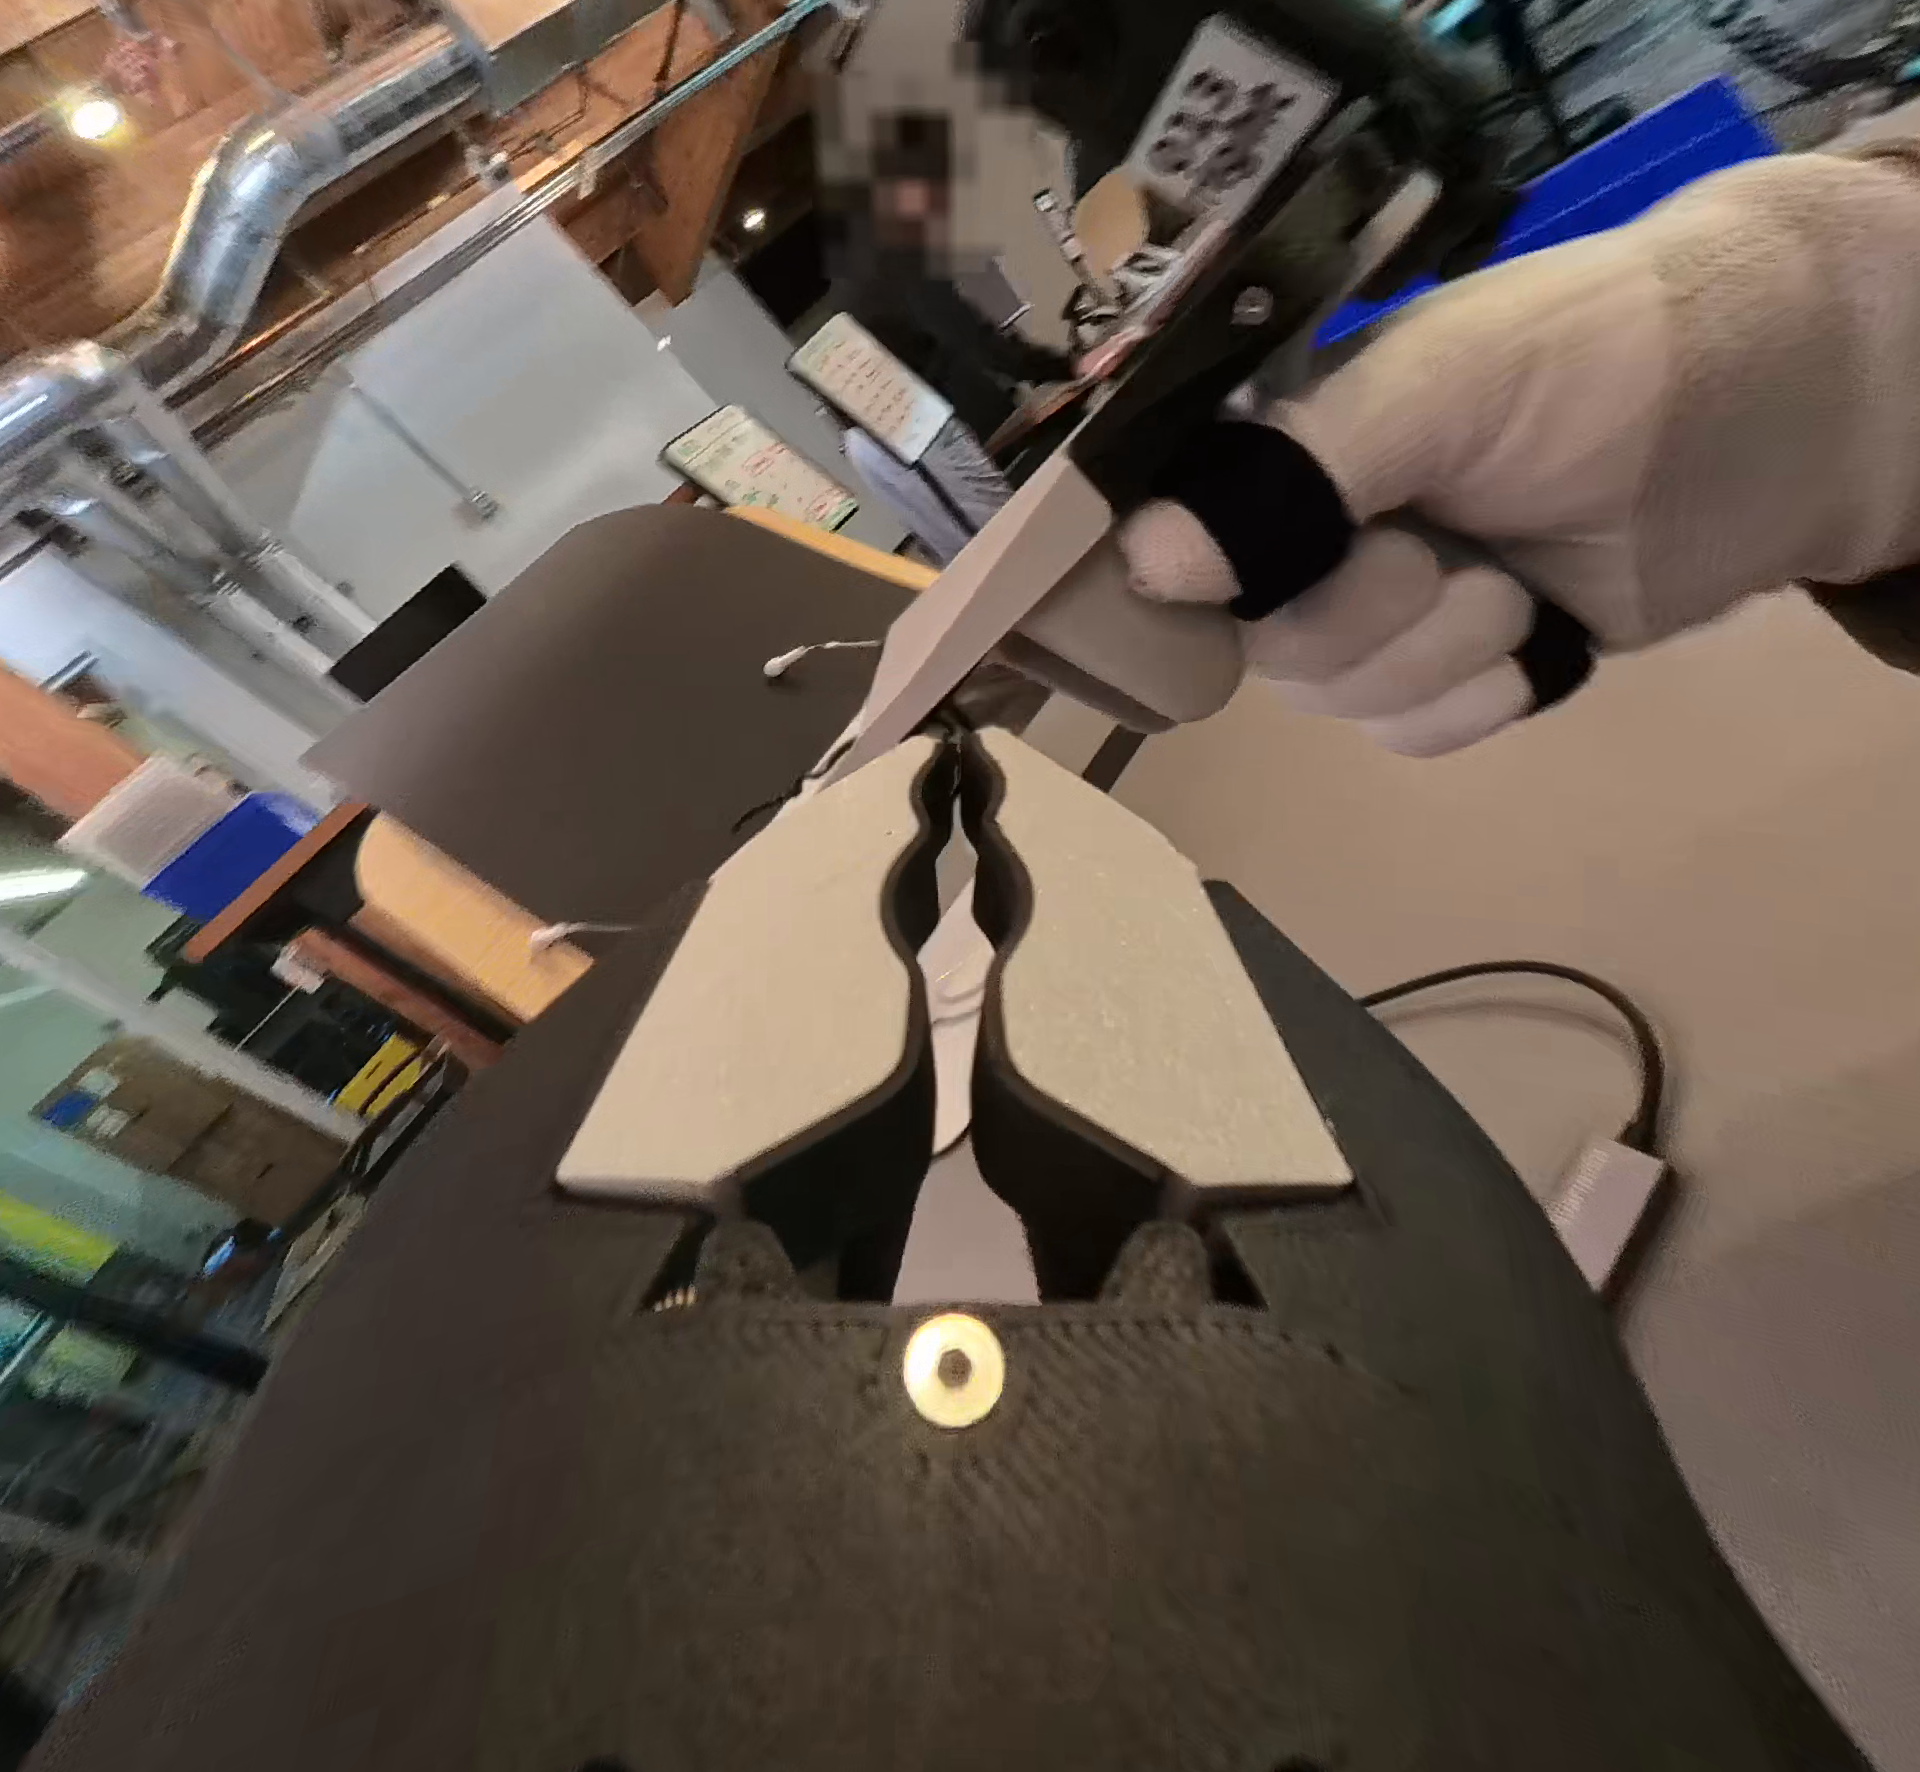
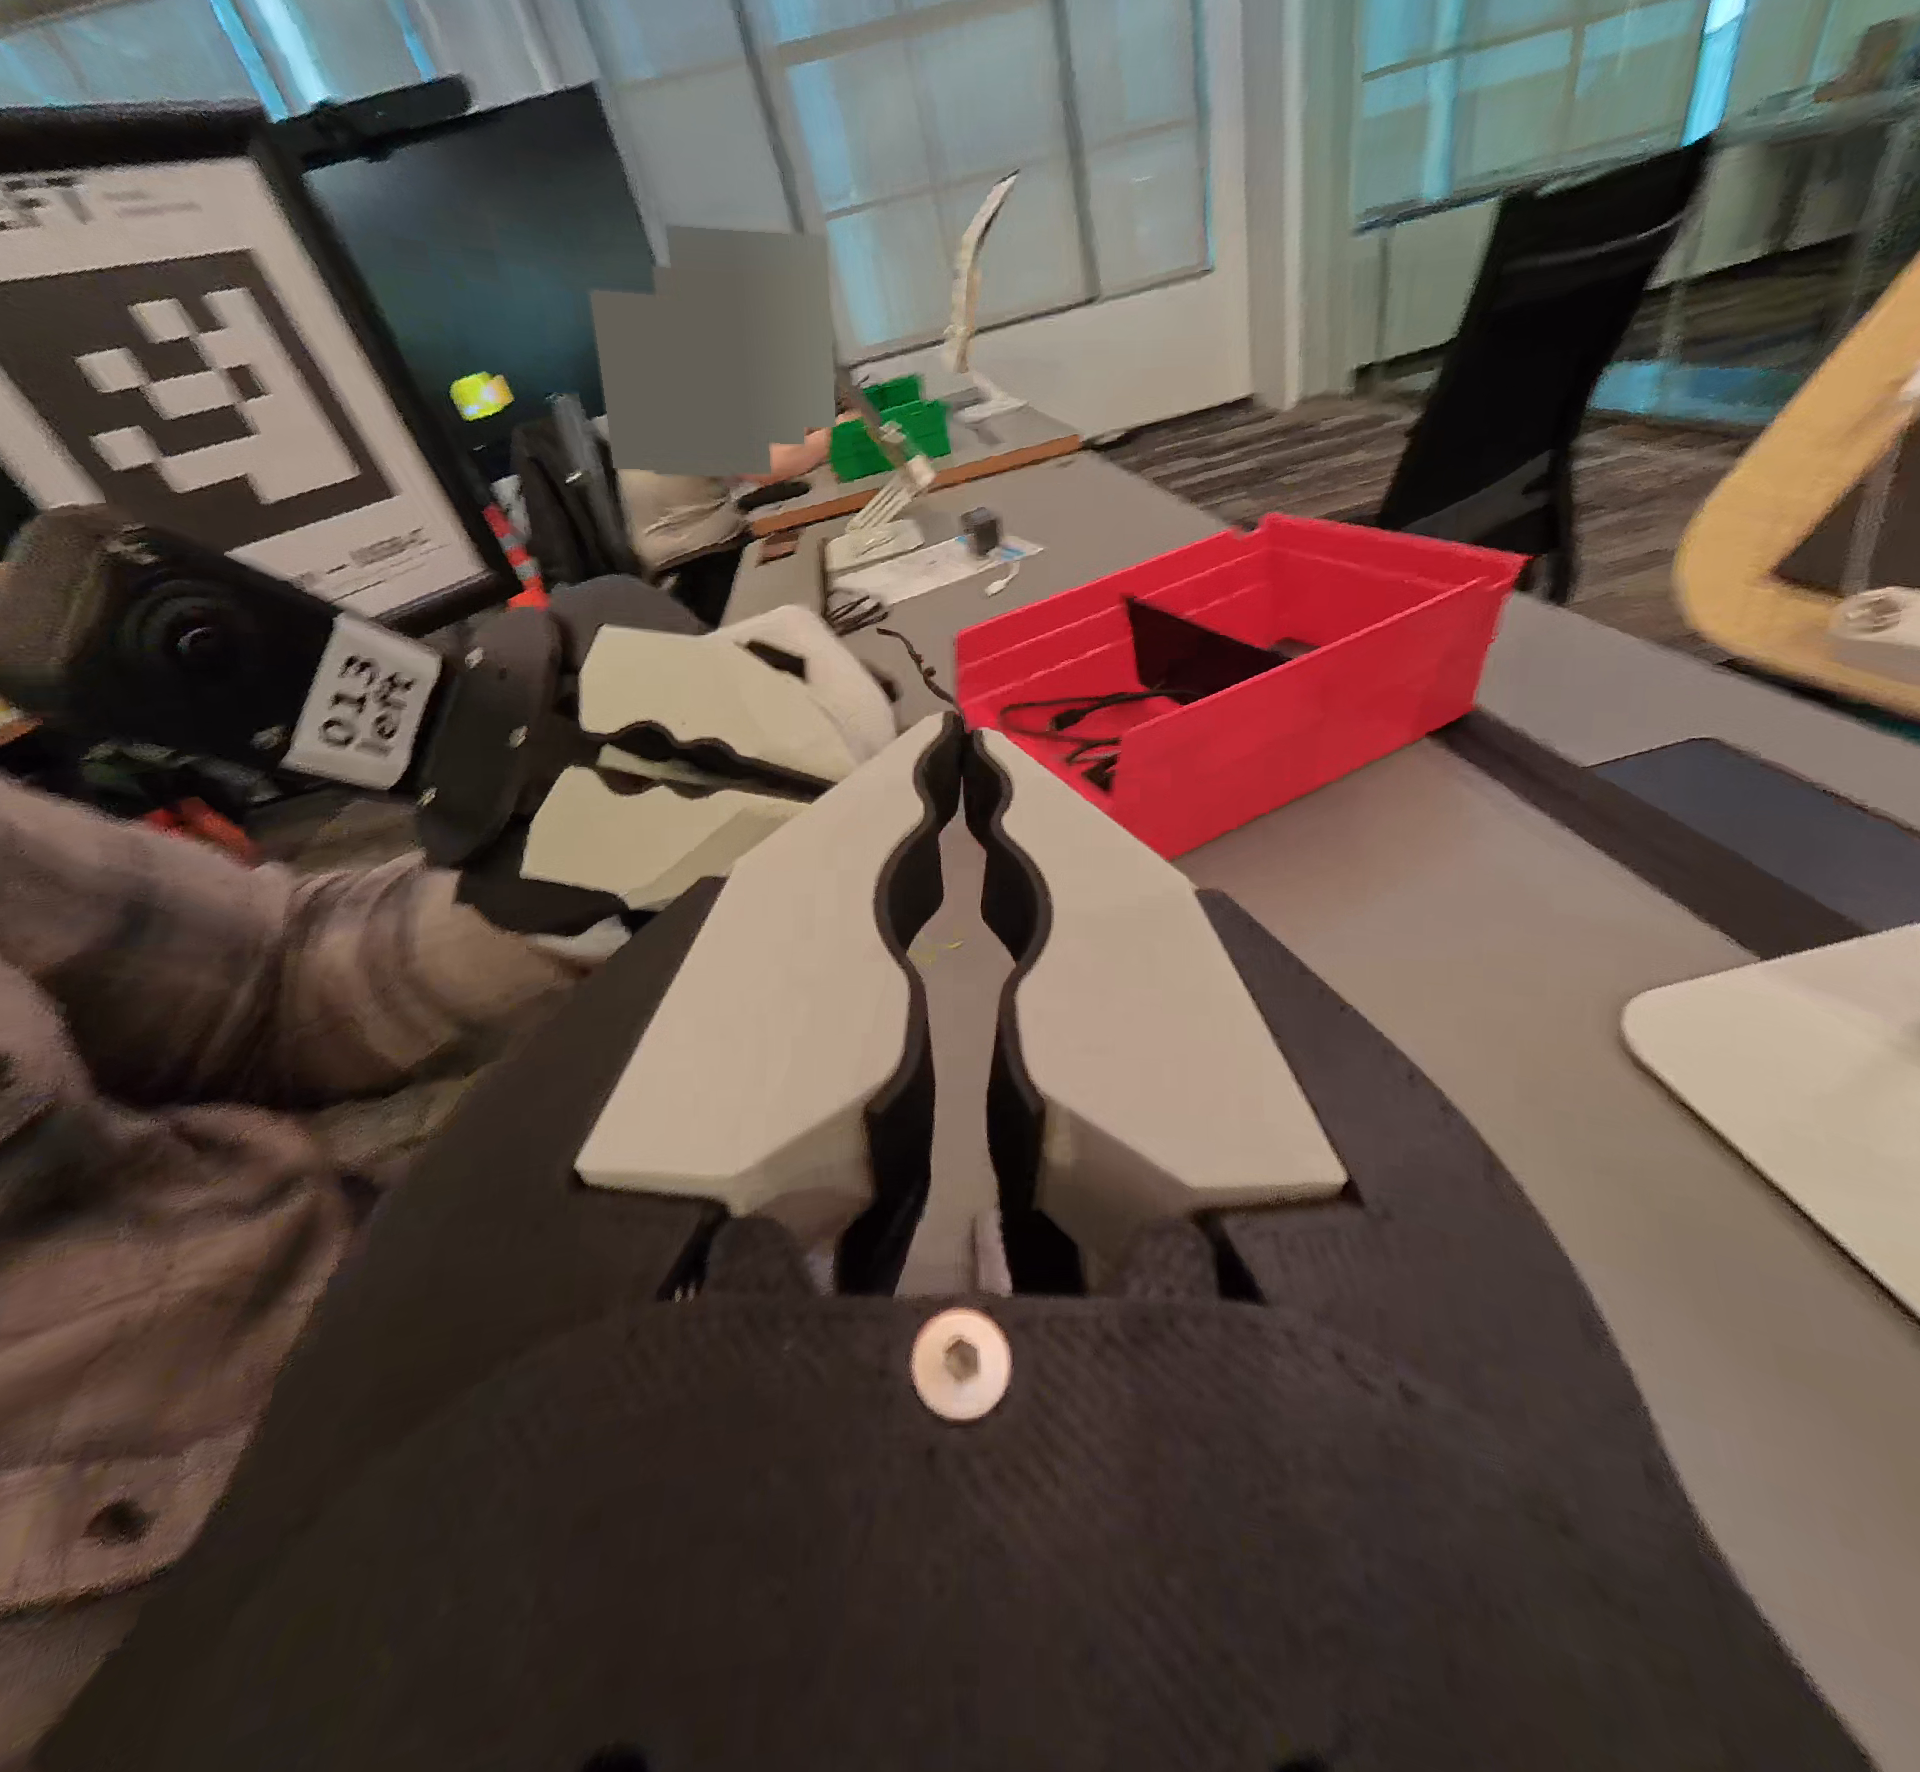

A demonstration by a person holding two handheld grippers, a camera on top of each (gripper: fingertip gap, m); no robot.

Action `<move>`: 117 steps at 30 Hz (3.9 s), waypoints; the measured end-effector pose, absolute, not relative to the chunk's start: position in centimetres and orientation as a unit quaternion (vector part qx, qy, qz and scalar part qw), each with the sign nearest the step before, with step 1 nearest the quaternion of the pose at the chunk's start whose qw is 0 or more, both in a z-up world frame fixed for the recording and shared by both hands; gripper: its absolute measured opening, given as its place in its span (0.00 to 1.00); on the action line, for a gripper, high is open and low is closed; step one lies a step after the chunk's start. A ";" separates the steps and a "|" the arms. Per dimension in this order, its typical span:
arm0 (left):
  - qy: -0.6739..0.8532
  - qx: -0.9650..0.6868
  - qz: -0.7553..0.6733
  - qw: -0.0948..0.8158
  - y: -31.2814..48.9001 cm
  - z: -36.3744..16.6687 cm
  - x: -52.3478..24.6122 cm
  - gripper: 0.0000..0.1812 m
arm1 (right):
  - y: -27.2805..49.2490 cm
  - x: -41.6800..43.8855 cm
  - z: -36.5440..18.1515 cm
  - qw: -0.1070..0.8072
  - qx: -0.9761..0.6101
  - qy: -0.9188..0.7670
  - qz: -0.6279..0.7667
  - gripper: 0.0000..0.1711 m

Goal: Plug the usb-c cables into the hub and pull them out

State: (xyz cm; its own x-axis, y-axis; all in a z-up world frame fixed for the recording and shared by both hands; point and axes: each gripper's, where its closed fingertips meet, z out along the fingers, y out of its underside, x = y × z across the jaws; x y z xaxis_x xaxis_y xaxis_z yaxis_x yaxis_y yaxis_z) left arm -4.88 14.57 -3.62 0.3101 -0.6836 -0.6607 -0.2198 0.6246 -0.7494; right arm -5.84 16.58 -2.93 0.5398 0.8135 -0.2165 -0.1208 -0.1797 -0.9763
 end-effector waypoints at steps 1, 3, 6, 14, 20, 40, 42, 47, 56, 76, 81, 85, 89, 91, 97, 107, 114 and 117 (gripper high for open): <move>0.579 -0.388 -0.169 0.697 14.1 -3.7 -4.9 0.01 | 16.2 -5.8 -3.0 0.570 -0.655 -0.275 0.412 0.00; 0.608 -0.373 -0.163 0.681 13.6 -4.3 -4.8 0.01 | 15.7 -5.6 -3.1 0.546 -0.662 -0.295 0.420 0.00; 0.630 -0.361 -0.177 0.664 13.2 -4.5 -4.8 0.01 | 15.2 -5.4 -3.2 0.534 -0.672 -0.319 0.402 0.00; 0.597 -0.432 -0.212 0.642 15.3 -5.3 -7.2 0.11 | 16.4 -2.7 -4.7 0.540 -0.709 -0.314 0.328 0.00; 0.706 -0.502 -0.152 0.475 17.5 -15.1 -8.5 0.29 | 15.8 -0.1 -6.9 0.526 -0.733 -0.309 0.303 0.00; 0.783 -0.557 -0.163 0.226 21.3 -26.6 -7.8 0.20 | 13.3 3.3 -11.2 0.507 -0.754 -0.272 0.317 0.00; 0.779 -0.556 -0.142 0.251 22.3 -26.5 -7.4 0.08 | 13.2 3.4 -11.4 0.505 -0.755 -0.272 0.319 0.00; 0.770 -0.560 -0.143 0.270 22.4 -26.4 -7.2 0.04 | 13.2 3.8 -12.5 0.490 -0.771 -0.287 0.288 0.00; 0.742 -0.576 -0.134 0.315 22.9 -25.4 -8.3 0.04 | 13.3 1.6 -15.8 0.437 -0.791 -0.354 0.238 0.00; 0.725 -0.569 -0.105 0.374 24.2 -22.1 -9.4 0.04 | 18.9 -1.6 -21.0 0.363 -0.813 -0.429 0.153 0.32; 0.711 -0.582 -0.127 0.374 23.4 -20.3 -9.0 0.04 | 21.0 -4.0 -22.3 0.358 -0.782 -0.504 0.073 0.20; 0.692 -0.592 -0.148 0.386 23.0 -18.8 -9.3 0.04 | 22.1 -5.2 -23.4 0.354 -0.769 -0.530 0.047 0.00; 0.665 -0.602 -0.165 0.410 23.6 -17.4 -10.2 0.04 | 22.1 -6.5 -21.6 0.374 -0.765 -0.513 0.108 0.00; 0.643 -0.605 -0.176 0.436 24.1 -16.1 -10.4 0.06 | 22.0 -7.1 -20.5 0.373 -0.769 -0.494 0.162 0.00; 0.615 -0.539 -0.098 0.568 24.9 -12.1 -11.6 0.27 | 22.3 -7.7 -17.5 0.333 -0.781 -0.409 0.335 0.00; 0.678 -0.511 -0.038 0.527 22.3 -16.0 -11.5 0.25 | 24.6 -6.2 -20.7 0.264 -0.822 -0.390 0.321 0.00; 0.772 -0.494 -0.115 0.384 15.7 -21.7 -9.2 0.28 | 25.7 -6.7 -23.9 0.244 -0.824 -0.445 0.251 0.00; 0.803 -0.477 -0.100 0.343 14.8 -23.9 -8.7 0.28 | 25.7 -7.0 -24.7 0.242 -0.821 -0.471 0.211 0.08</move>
